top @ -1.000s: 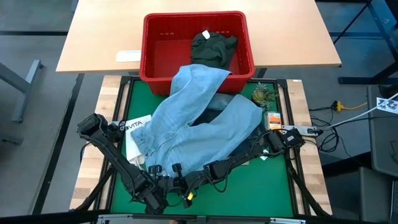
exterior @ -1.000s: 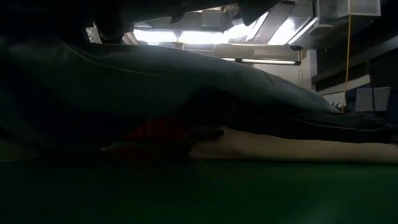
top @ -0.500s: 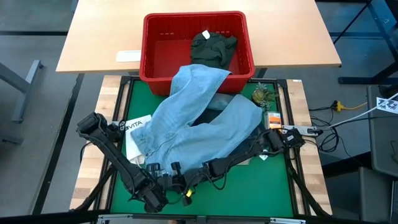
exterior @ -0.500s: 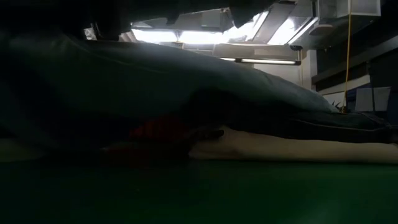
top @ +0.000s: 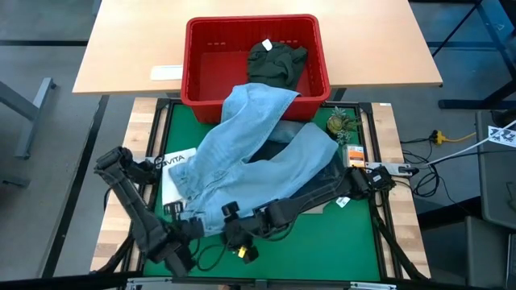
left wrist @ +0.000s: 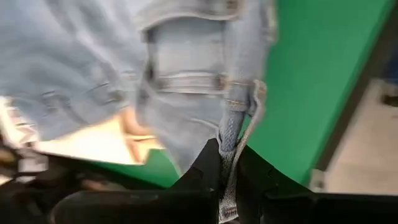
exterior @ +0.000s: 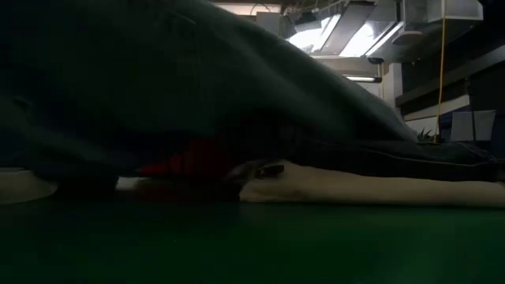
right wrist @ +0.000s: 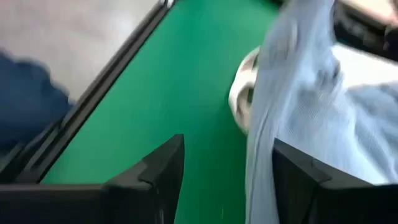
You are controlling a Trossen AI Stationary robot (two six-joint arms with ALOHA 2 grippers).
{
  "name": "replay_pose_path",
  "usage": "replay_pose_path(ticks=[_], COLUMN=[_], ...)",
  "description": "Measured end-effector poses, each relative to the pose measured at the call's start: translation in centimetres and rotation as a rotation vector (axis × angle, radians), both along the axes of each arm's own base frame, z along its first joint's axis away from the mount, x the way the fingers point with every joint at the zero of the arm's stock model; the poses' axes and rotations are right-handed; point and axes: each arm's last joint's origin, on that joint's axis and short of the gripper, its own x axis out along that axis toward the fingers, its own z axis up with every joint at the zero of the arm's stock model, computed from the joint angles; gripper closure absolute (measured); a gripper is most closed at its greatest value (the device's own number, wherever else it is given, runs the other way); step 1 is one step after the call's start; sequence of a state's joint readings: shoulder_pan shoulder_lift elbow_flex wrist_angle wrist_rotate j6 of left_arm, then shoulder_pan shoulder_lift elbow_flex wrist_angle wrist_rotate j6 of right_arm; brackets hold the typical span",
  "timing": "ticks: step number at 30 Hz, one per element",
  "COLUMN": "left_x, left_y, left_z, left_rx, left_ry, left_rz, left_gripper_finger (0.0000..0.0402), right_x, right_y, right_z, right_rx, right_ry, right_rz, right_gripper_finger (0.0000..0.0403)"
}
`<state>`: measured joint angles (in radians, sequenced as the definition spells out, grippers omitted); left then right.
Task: Fold Laundry from Bin
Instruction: Fold the light blue jeans
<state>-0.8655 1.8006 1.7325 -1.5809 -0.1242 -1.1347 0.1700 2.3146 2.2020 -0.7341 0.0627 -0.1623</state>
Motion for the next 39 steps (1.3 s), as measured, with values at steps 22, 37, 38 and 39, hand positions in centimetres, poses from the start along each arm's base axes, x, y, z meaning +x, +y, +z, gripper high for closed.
replay_pose_path(ticks=[22, 37, 38, 39], left_x=[-7.8, -8.3, -8.3, -8.3], left_y=[-4.8, -4.5, -4.5, -4.5], left_z=[0.0, -1.9, -1.9, -1.9], left_rx=[-0.038, 0.035, 0.035, 0.035], left_ry=[-0.102, -0.082, -0.082, -0.083], left_rz=[0.329, 0.316, 0.316, 0.319], left_gripper_finger=[0.0386, 0.0383, 0.0383, 0.0383], right_x=[-11.1, -19.2, -19.7, -20.3], right_y=[2.5, 4.9, 4.4, 3.7], right_z=[8.0, 3.6, 3.1, 2.5], right_rx=[-0.338, -0.650, -0.659, -0.664], right_ry=[0.393, 0.366, 0.394, 0.414], right_rz=[-0.247, -0.447, -0.449, -0.457], right_gripper_finger=[0.0203, 0.0203, 0.0203, 0.0203])
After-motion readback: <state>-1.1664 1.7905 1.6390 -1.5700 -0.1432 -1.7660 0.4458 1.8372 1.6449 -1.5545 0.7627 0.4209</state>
